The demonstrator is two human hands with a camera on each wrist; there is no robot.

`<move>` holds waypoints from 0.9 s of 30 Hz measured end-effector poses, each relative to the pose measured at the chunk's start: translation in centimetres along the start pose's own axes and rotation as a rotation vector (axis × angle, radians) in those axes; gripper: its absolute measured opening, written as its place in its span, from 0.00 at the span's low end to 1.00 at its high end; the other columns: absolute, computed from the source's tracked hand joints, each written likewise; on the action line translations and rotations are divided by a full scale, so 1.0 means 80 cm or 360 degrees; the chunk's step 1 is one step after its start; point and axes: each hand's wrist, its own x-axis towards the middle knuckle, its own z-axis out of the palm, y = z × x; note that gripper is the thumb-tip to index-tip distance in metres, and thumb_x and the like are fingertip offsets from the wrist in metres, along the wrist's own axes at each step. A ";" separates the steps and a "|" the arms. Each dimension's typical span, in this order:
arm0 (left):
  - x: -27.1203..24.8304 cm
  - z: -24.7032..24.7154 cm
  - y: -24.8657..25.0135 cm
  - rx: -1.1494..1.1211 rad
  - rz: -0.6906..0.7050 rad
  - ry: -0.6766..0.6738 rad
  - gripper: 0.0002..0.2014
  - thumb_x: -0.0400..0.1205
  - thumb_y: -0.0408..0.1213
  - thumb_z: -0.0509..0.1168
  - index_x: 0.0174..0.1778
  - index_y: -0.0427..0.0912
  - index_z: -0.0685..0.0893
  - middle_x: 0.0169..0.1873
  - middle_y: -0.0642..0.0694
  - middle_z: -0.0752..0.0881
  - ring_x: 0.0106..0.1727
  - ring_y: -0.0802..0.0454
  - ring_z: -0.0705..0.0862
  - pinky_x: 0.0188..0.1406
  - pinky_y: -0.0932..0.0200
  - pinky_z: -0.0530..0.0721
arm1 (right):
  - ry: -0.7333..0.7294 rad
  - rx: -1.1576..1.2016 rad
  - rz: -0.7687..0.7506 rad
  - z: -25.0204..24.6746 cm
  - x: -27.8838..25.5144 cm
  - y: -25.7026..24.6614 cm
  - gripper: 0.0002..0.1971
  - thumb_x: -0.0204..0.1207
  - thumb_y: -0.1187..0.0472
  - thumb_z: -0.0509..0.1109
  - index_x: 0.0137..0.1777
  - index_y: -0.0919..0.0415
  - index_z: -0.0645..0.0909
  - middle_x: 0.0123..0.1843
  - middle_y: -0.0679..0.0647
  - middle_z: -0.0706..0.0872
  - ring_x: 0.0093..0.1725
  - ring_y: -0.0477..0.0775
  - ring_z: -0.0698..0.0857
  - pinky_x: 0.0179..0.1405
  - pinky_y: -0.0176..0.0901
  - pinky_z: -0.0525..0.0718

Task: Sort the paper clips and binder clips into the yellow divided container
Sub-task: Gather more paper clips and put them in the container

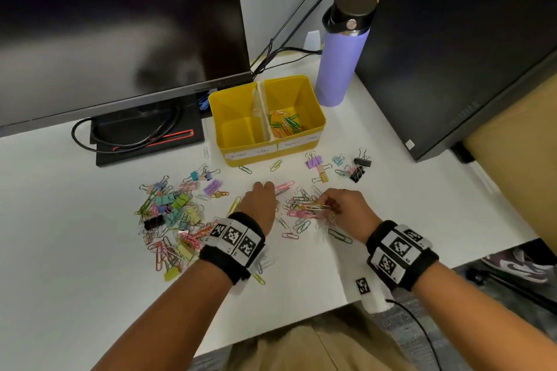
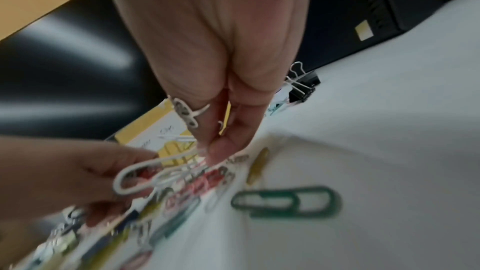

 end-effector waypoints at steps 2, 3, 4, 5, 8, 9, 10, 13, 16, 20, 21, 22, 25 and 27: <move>-0.002 -0.024 -0.004 -0.0237 0.0008 -0.0018 0.12 0.82 0.26 0.55 0.62 0.30 0.72 0.61 0.33 0.78 0.61 0.38 0.79 0.55 0.52 0.77 | -0.0025 0.0188 0.0020 -0.016 0.003 -0.002 0.08 0.69 0.75 0.71 0.41 0.61 0.83 0.38 0.59 0.86 0.38 0.48 0.81 0.39 0.26 0.75; -0.006 -0.038 -0.005 -0.0380 0.0038 0.0014 0.11 0.84 0.29 0.56 0.60 0.30 0.74 0.59 0.34 0.80 0.59 0.40 0.80 0.51 0.55 0.75 | -0.0048 0.0276 0.0038 -0.026 0.006 -0.005 0.12 0.69 0.75 0.71 0.37 0.56 0.81 0.35 0.55 0.84 0.35 0.41 0.81 0.39 0.29 0.77; -0.009 -0.055 -0.003 -0.0549 0.0072 0.0073 0.11 0.85 0.32 0.56 0.58 0.30 0.75 0.55 0.34 0.82 0.55 0.41 0.80 0.46 0.58 0.72 | -0.0070 0.0392 0.0059 -0.037 0.009 -0.010 0.15 0.69 0.77 0.71 0.33 0.55 0.78 0.33 0.51 0.81 0.31 0.35 0.80 0.37 0.31 0.78; -0.012 -0.072 0.001 -0.0705 0.0116 0.0132 0.11 0.85 0.34 0.56 0.57 0.31 0.76 0.50 0.36 0.83 0.50 0.42 0.80 0.42 0.60 0.70 | -0.0073 0.0530 0.0081 -0.047 0.014 -0.016 0.14 0.70 0.79 0.70 0.32 0.59 0.76 0.32 0.51 0.79 0.28 0.33 0.81 0.34 0.31 0.80; -0.006 -0.123 0.022 -0.0979 0.0271 0.0274 0.09 0.84 0.38 0.58 0.52 0.35 0.77 0.37 0.46 0.79 0.38 0.48 0.77 0.36 0.57 0.73 | 0.0001 0.0817 0.0024 -0.081 0.034 -0.046 0.07 0.70 0.78 0.70 0.41 0.83 0.74 0.33 0.65 0.78 0.27 0.41 0.81 0.30 0.32 0.84; 0.003 -0.136 0.029 -0.1041 0.0286 0.0322 0.06 0.83 0.37 0.60 0.49 0.37 0.78 0.33 0.50 0.78 0.35 0.50 0.76 0.35 0.58 0.75 | 0.0060 0.0843 -0.0039 -0.093 0.045 -0.057 0.08 0.70 0.77 0.70 0.42 0.83 0.74 0.33 0.67 0.79 0.28 0.44 0.81 0.30 0.33 0.83; 0.015 -0.145 0.034 -0.1104 0.0276 0.0389 0.04 0.82 0.37 0.61 0.46 0.39 0.78 0.30 0.51 0.77 0.32 0.51 0.76 0.34 0.58 0.76 | 0.0111 0.0863 -0.0086 -0.102 0.058 -0.067 0.05 0.70 0.76 0.70 0.41 0.79 0.77 0.33 0.65 0.79 0.28 0.44 0.80 0.31 0.34 0.83; 0.053 -0.160 0.042 -0.1244 0.0144 0.0476 0.05 0.81 0.34 0.64 0.48 0.36 0.81 0.29 0.48 0.78 0.22 0.59 0.76 0.22 0.72 0.78 | 0.0299 0.0835 -0.0133 -0.120 0.108 -0.088 0.07 0.71 0.74 0.71 0.43 0.63 0.80 0.37 0.60 0.80 0.30 0.47 0.81 0.34 0.35 0.86; 0.074 -0.160 0.037 -0.1364 0.0019 0.0379 0.10 0.81 0.30 0.64 0.54 0.28 0.81 0.26 0.48 0.76 0.18 0.61 0.78 0.13 0.79 0.73 | 0.0364 0.0580 -0.0029 -0.118 0.152 -0.096 0.09 0.73 0.73 0.69 0.53 0.72 0.79 0.40 0.60 0.82 0.35 0.51 0.80 0.40 0.44 0.88; 0.080 -0.153 0.021 -0.1449 0.0022 0.0307 0.13 0.80 0.26 0.63 0.60 0.25 0.79 0.31 0.46 0.81 0.23 0.65 0.83 0.26 0.74 0.82 | 0.0056 -0.0128 -0.0118 -0.114 0.167 -0.100 0.20 0.76 0.68 0.67 0.68 0.67 0.74 0.62 0.67 0.83 0.60 0.63 0.82 0.64 0.50 0.79; 0.080 -0.154 0.018 -0.1384 0.0035 0.0272 0.15 0.80 0.26 0.63 0.63 0.28 0.78 0.39 0.42 0.85 0.33 0.60 0.85 0.35 0.67 0.84 | 0.0043 -0.0182 -0.0185 -0.114 0.165 -0.099 0.21 0.77 0.68 0.66 0.70 0.65 0.72 0.64 0.67 0.82 0.62 0.64 0.81 0.64 0.48 0.77; 0.079 -0.155 0.017 -0.1304 0.0053 0.0210 0.19 0.80 0.26 0.63 0.68 0.32 0.75 0.51 0.38 0.86 0.45 0.53 0.85 0.46 0.61 0.84 | 0.0067 -0.0200 -0.0245 -0.114 0.158 -0.098 0.21 0.77 0.69 0.65 0.71 0.64 0.72 0.64 0.67 0.82 0.61 0.65 0.81 0.62 0.46 0.77; 0.071 -0.163 0.017 -0.1176 0.0149 -0.0004 0.31 0.80 0.27 0.63 0.78 0.38 0.59 0.74 0.40 0.72 0.71 0.46 0.76 0.67 0.55 0.76 | 0.0206 -0.0141 -0.0393 -0.112 0.129 -0.084 0.20 0.76 0.71 0.66 0.68 0.62 0.76 0.57 0.66 0.84 0.53 0.63 0.82 0.55 0.41 0.77; 0.061 -0.165 0.013 -0.1072 0.0286 0.0073 0.32 0.80 0.29 0.65 0.79 0.41 0.59 0.76 0.43 0.69 0.76 0.46 0.70 0.71 0.57 0.71 | 0.0262 -0.0076 -0.0443 -0.111 0.102 -0.065 0.18 0.73 0.74 0.67 0.63 0.63 0.80 0.56 0.63 0.84 0.51 0.54 0.81 0.54 0.40 0.78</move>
